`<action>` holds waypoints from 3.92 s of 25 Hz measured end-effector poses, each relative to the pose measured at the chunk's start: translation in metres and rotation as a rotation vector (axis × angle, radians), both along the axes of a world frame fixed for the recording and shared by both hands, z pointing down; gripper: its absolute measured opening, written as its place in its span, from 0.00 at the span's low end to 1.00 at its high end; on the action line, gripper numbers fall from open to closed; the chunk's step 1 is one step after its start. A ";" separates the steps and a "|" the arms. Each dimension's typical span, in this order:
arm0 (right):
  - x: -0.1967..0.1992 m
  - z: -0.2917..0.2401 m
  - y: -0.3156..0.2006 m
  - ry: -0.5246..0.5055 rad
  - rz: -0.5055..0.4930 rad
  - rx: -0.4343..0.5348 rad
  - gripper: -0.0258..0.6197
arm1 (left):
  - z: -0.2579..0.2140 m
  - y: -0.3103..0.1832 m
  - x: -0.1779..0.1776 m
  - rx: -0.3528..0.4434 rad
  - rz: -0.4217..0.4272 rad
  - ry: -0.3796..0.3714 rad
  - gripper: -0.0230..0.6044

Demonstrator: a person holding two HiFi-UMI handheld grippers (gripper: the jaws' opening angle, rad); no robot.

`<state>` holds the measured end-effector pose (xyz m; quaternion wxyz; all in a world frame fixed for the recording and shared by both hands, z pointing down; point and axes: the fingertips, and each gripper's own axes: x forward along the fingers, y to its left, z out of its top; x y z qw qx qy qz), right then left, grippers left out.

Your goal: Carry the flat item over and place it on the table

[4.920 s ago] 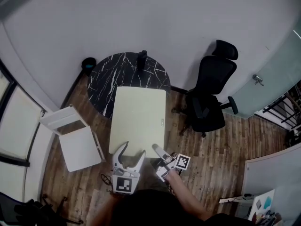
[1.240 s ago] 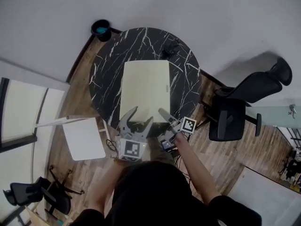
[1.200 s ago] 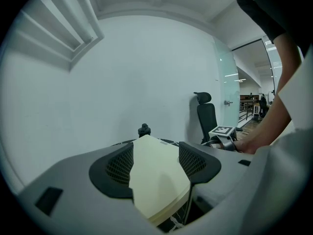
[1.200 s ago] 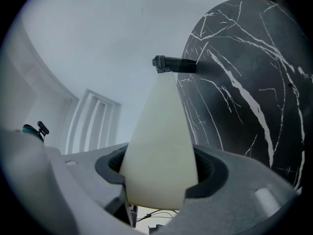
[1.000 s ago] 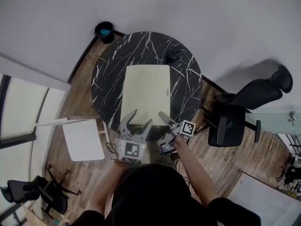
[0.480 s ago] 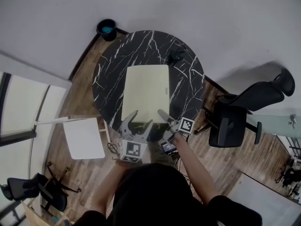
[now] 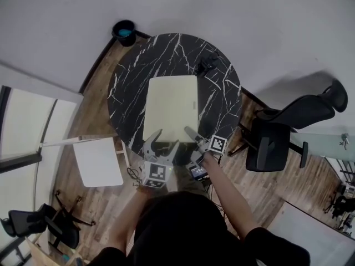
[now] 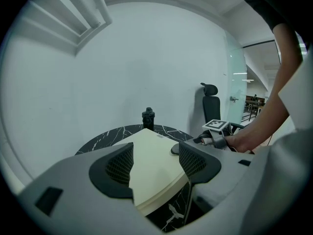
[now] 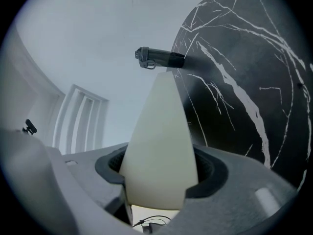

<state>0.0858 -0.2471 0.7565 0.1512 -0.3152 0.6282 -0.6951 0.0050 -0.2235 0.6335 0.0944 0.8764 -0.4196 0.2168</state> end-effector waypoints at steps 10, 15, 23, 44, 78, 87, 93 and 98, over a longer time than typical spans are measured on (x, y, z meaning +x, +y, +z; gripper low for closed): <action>0.000 0.024 -0.005 0.090 0.001 -0.012 0.50 | 0.019 0.006 -0.007 -0.048 -0.005 -0.013 0.49; -0.002 0.019 -0.014 0.129 -0.017 0.097 0.50 | 0.021 0.009 -0.010 -0.054 -0.004 -0.016 0.49; 0.010 0.028 -0.013 0.265 -0.017 0.123 0.51 | 0.020 0.014 -0.007 -0.055 0.001 -0.017 0.49; 0.028 0.040 -0.009 0.675 -0.123 0.232 0.59 | 0.174 0.018 -0.074 -0.445 -0.281 0.015 0.49; 0.021 0.067 0.010 0.875 -0.475 0.263 0.45 | 0.192 0.001 -0.079 -0.587 -0.237 0.134 0.46; 0.015 0.071 0.013 0.931 -0.490 0.261 0.45 | 0.198 -0.003 -0.084 -0.574 -0.265 0.091 0.45; 0.016 0.073 0.012 0.940 -0.510 0.257 0.45 | 0.199 -0.004 -0.083 -0.589 -0.262 0.081 0.45; 0.016 0.070 0.014 0.922 -0.514 0.263 0.45 | 0.195 -0.004 -0.084 -0.570 -0.255 0.069 0.45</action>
